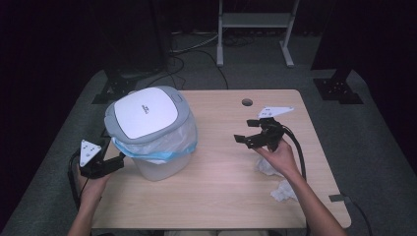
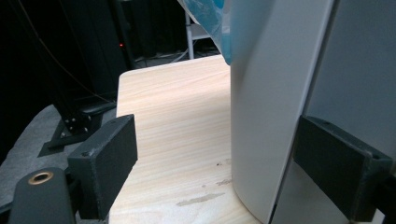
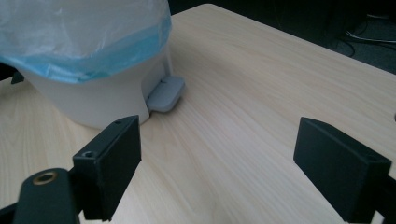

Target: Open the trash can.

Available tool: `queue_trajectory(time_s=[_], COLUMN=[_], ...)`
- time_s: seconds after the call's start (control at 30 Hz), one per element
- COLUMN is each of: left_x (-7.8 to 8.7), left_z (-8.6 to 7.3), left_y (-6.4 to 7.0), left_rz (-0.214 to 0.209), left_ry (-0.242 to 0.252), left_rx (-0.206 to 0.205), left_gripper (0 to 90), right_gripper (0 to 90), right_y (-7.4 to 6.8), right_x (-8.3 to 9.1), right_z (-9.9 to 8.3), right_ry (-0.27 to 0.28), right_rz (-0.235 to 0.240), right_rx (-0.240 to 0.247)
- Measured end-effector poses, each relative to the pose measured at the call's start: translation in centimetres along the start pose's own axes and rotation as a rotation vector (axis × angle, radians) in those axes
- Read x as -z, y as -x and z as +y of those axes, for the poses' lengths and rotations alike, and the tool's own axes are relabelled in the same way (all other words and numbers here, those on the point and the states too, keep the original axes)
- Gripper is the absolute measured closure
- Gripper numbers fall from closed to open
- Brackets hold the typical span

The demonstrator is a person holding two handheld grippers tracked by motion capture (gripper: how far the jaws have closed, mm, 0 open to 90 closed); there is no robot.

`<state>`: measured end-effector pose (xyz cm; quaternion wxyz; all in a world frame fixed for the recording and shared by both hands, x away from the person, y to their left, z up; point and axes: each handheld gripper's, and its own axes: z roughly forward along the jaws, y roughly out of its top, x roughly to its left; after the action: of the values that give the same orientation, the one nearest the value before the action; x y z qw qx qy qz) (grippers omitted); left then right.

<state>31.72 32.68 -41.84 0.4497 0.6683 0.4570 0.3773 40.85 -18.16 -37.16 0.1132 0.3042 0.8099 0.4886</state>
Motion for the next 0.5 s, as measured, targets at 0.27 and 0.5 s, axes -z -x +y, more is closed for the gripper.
queue_trajectory(time_s=[0.27,0.5], left_x=[-1.6,-2.8], left_z=[0.9,1.6], left_y=[0.8,2.1], left_rz=[-0.034,-0.066], left_ry=[-0.007,-0.011], left_rx=[-0.029,-0.067], left_gripper=[13.3,13.3], right_gripper=[13.8,17.7], right_y=[-0.5,-0.1], right_x=[-3.1,-6.0], right_z=[2.2,3.4], right_ry=[-0.008,-0.022], right_rz=[-0.01,-0.056], right_rx=[0.018,0.001])
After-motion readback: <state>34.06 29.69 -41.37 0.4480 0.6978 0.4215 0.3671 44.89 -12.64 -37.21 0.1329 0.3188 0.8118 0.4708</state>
